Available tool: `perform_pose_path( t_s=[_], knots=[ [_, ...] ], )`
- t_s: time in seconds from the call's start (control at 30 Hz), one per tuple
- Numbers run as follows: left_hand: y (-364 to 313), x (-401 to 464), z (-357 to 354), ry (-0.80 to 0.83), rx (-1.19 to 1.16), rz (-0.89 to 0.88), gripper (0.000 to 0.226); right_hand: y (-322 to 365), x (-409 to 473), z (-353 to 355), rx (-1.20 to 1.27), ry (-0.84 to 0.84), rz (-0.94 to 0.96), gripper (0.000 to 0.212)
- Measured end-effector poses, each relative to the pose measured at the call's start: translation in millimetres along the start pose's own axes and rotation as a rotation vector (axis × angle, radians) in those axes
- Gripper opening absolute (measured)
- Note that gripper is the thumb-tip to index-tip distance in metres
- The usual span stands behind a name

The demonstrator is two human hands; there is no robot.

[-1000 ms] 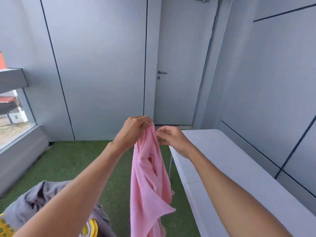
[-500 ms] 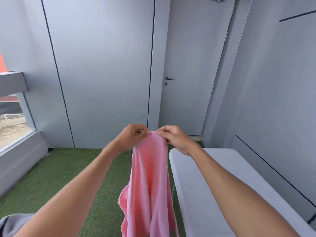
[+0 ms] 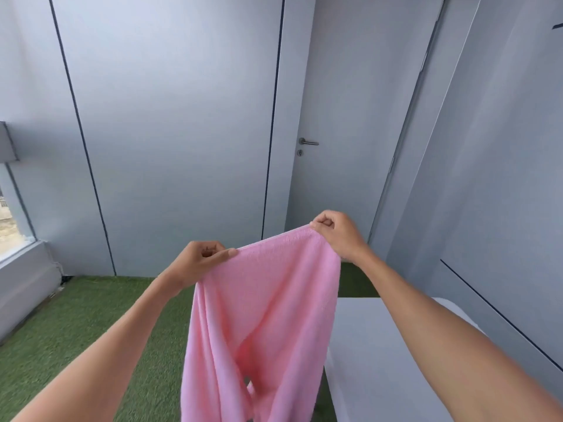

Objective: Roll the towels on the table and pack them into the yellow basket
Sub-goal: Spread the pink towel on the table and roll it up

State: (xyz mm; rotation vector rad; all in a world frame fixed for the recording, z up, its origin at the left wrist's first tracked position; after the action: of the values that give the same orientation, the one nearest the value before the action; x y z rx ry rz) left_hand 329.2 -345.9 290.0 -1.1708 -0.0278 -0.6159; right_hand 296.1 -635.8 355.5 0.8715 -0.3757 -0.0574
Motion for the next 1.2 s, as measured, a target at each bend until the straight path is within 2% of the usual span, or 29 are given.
perform_pose_path(
  t_s=[0.07,0.13,0.2,0.27,0.37,0.43,0.53,0.6,0.67,0.73,0.77,0.83,0.9,0.97,1.07,1.13,1.2],
  knots=[
    [-2.4,41.5,13.7,0.005,0.010,-0.038,0.051,-15.5,27.1,-14.1,-0.047,0.089,-0.069,0.014],
    [-17.3,84.9,13.5,0.040,0.005,-0.079,0.036,-22.8,47.6,-44.1,-0.029,0.295,-0.153,0.017],
    [-33.9,126.1,-0.4,0.116,0.049,-0.154,0.028,-17.9,64.1,-80.1,0.065,0.496,-0.195,0.022],
    [-34.1,158.8,-16.7,0.184,0.106,-0.184,0.025,-15.9,83.4,-107.0,0.190,0.601,-0.220,0.029],
    [-14.7,198.0,-21.1,0.204,0.135,-0.174,0.025,-21.4,121.5,-112.2,0.383,0.558,-0.208,0.025],
    [0.0,221.6,-19.3,0.196,0.090,-0.159,0.034,-26.2,148.3,-103.7,0.434,0.489,-0.170,0.021],
    [26.3,256.1,-23.0,0.199,0.044,-0.139,0.048,-41.8,195.8,-80.5,0.377,0.306,-0.123,0.018],
    [53.1,281.7,-14.4,0.156,0.036,-0.102,0.053,-72.0,232.0,-50.2,0.318,0.115,-0.136,0.017],
    [80.6,310.3,3.2,0.100,0.034,-0.077,0.052,-113.4,264.2,-11.1,0.252,-0.092,-0.178,0.015],
    [95.1,342.6,17.3,0.056,0.043,-0.072,0.048,-147.2,290.9,14.5,0.160,-0.182,-0.217,0.014],
    [95.0,361.0,18.6,0.045,0.047,-0.084,0.045,-158.7,304.7,14.9,0.108,-0.150,-0.229,0.014],
    [82.3,403.6,5.7,0.062,0.042,-0.137,0.040,-166.4,334.3,-8.0,0.058,0.067,-0.238,0.012],
    [63.7,445.8,-24.5,0.115,0.045,-0.191,0.038,-158.4,360.0,-46.5,0.116,0.339,-0.214,0.025],
    [49.0,483.7,-57.3,0.191,0.069,-0.243,0.034,-146.4,390.3,-73.8,0.236,0.526,-0.166,0.035],
    [58.1,524.3,-86.5,0.255,0.088,-0.259,0.032,-140.5,431.8,-79.3,0.362,0.595,-0.121,0.026],
    [76.6,540.3,-87.8,0.234,0.039,-0.205,0.034,-147.9,451.5,-70.7,0.357,0.566,-0.094,0.017],
    [92.2,551.5,-86.4,0.243,0.030,-0.169,0.036,-161.7,470.1,-58.7,0.327,0.494,-0.078,0.018]
  ],
)
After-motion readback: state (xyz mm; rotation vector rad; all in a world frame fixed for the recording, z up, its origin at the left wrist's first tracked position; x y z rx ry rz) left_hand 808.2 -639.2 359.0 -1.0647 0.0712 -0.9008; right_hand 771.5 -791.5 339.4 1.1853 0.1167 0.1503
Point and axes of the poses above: each hand's wrist, its own x-axis towards the middle knuckle, its own z-axis out of the back of the hand, y = z × x, the point moved 8 cm from there along x, towards the middle knuckle, and after that the axes turned 7 degrees about -z, right-handed, at the moved point
